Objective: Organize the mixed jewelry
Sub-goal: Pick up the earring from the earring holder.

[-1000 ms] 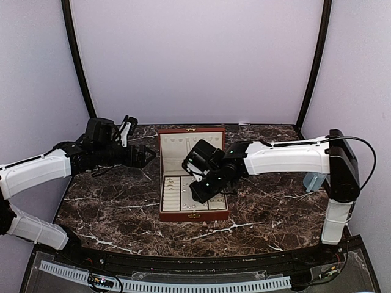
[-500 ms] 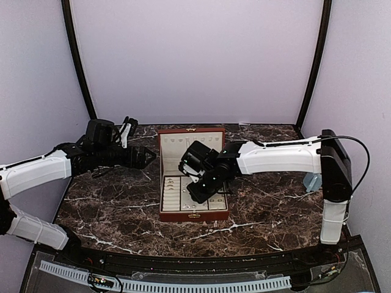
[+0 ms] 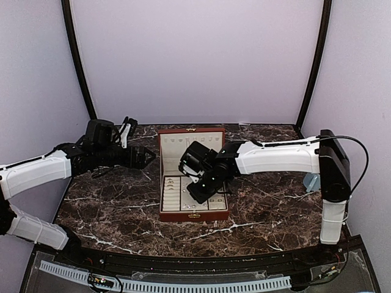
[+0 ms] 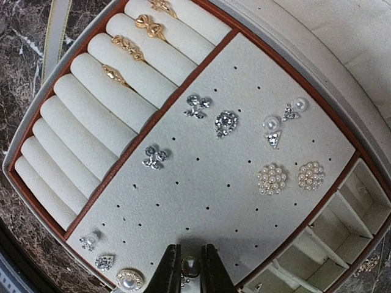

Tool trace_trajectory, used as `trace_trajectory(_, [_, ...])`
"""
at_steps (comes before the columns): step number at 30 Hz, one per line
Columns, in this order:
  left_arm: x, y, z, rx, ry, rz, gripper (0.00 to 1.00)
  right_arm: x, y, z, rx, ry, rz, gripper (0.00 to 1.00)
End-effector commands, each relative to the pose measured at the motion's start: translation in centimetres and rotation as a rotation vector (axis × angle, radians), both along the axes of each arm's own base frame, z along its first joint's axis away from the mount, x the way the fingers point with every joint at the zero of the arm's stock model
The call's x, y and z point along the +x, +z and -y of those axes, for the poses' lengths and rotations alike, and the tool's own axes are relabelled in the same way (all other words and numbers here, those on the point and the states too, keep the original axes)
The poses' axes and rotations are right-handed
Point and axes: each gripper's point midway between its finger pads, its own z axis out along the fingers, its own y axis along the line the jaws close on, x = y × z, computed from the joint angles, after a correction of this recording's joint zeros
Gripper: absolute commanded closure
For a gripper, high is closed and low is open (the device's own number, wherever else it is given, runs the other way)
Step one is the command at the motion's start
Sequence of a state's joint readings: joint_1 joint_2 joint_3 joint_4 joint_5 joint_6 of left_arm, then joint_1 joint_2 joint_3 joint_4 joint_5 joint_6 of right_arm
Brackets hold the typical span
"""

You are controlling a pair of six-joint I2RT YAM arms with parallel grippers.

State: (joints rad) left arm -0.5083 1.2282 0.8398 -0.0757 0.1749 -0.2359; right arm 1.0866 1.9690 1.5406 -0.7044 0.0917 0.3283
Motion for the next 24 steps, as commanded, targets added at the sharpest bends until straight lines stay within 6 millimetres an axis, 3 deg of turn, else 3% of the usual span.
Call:
trace_trajectory(1, [-0.3,0.8,0.1,-0.037,-0.012,0.031,0.02,0.1,1.3,-0.4,0.036,-0.021,0.033,0.91])
trace_trajectory(7, [-1.1,2.0,1.2,-0.172,-0.05,0.066,0.03,0.8,2.4,-0.8,0.175,-0.073,0.007,0.95])
trace_trajectory(13, [-2.1,0.6,2.6,-0.307,-0.045,-0.013,0.05,1.1,2.8,-0.3,0.239,-0.116,0.014,1.0])
trace_trajectory(21, [-5.7,-1.6,8.6,-0.407,-0.147,-0.149,0.1,2.5,4.4,0.0,0.331,-0.203,0.077,1.0])
trace_trajectory(24, [-6.3,-1.8,9.7,-0.436,-0.171,-0.181,0.13,2.9,5.3,0.2,0.373,-0.226,0.092,1.0])
